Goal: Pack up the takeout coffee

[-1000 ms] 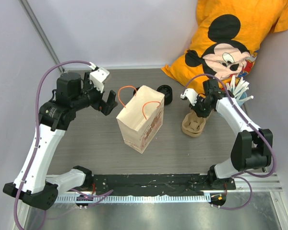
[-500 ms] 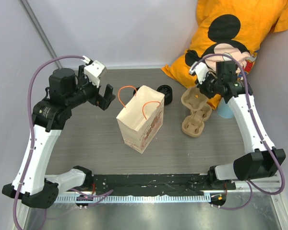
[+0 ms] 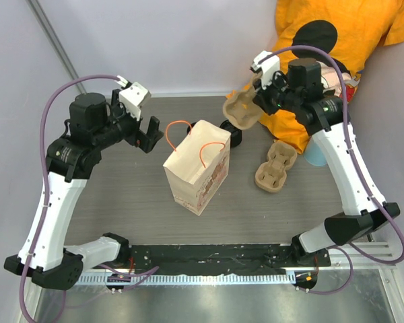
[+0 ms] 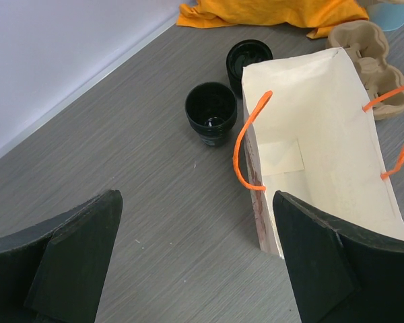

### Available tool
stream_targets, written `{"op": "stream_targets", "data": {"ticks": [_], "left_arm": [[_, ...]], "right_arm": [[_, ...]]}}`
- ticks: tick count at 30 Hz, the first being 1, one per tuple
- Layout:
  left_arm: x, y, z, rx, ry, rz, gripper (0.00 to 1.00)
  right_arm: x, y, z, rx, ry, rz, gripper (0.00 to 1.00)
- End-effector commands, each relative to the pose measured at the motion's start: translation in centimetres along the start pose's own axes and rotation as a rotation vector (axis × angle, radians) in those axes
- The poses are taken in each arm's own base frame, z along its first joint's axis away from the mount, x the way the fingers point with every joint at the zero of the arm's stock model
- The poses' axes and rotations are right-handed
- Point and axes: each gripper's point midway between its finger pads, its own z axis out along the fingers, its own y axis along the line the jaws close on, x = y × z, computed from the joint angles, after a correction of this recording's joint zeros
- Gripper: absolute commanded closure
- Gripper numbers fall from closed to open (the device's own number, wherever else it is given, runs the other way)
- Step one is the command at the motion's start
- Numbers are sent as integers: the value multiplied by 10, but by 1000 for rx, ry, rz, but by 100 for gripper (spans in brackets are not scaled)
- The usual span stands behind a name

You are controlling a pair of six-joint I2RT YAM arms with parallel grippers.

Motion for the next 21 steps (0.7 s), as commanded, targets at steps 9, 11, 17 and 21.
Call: {"op": "stream_targets", "data": {"ticks": [9,11,17,21], "left_arm": [[-11,-6,10,55,-37,-25,0],[-11,-8,13,69,-37,-31,0],[-6,-13,26,109,-32,-58,0],[-3,-12,36,117,-29,-68,0]], "right_arm": [[-91,50,14,-81,-196,134,98],[-94,68,14,-137,-201,130,98],[-98,93,-1,-232,-224,139,98],[-94,106,-13,-296,-227,142,98]]}}
